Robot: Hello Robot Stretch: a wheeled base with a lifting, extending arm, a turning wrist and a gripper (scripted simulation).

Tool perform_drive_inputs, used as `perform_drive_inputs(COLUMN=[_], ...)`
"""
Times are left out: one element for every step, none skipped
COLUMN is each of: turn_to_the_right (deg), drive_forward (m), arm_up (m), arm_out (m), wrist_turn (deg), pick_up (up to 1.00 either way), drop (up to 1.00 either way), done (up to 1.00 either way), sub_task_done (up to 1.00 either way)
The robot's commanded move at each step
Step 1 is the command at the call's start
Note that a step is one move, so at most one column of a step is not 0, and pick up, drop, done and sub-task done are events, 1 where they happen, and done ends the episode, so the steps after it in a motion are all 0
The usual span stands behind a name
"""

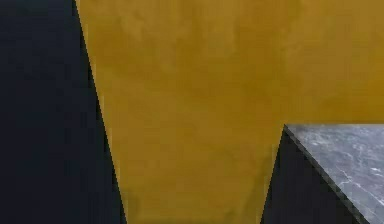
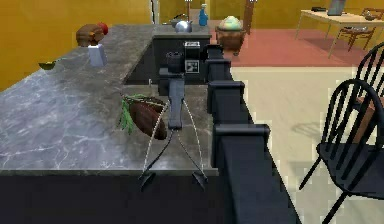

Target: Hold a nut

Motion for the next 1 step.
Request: perform_drive_inputs(turn_to_the_right=[0.0], drive_forward=[0.0], arm_up=[0.0], arm_out=[0.0], wrist_turn=[45.0], pick_up=[0.0], drop=[0.0], done=[0.0], sub_task_done=[0.0])
